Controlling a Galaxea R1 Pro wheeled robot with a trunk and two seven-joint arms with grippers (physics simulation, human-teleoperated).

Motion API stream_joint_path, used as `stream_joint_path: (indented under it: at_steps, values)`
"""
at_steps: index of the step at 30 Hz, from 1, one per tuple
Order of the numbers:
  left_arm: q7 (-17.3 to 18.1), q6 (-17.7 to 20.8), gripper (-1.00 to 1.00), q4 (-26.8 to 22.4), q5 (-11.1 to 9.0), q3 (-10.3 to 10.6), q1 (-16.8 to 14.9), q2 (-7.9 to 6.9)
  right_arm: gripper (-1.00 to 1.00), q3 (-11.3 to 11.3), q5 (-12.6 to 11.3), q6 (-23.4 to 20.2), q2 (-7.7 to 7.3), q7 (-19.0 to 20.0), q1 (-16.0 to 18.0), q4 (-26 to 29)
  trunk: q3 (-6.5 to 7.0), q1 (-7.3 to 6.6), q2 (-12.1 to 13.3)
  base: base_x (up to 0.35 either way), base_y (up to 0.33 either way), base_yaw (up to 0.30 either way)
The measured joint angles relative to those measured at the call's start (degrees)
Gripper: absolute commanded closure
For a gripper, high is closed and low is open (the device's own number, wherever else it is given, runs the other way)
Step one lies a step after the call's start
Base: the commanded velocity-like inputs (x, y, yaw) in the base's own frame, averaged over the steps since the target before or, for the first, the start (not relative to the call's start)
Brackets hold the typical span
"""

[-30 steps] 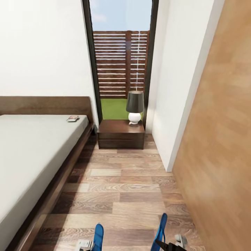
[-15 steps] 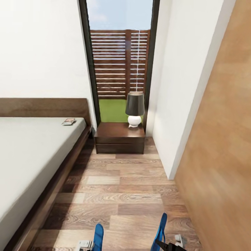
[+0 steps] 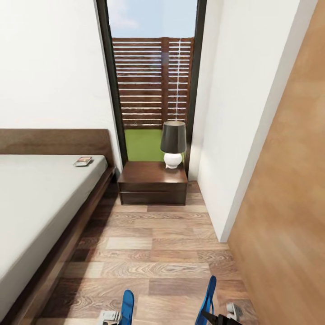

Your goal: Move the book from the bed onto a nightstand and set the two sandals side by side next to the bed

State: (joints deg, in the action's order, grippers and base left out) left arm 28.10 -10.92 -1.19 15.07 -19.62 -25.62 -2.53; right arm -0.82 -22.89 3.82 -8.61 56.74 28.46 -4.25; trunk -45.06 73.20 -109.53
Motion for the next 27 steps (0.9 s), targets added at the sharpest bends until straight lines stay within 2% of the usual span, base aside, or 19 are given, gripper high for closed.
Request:
stream_joint_path:
  at_steps: [27]
  values:
    - [0.0,0.0,1.00,0.0,0.0,0.0,0.0,0.00,1.00,0.0,0.0,0.0,0.00,0.0,0.0,0.0,0.00,-0.01,0.0,0.292,-0.009,0.000]
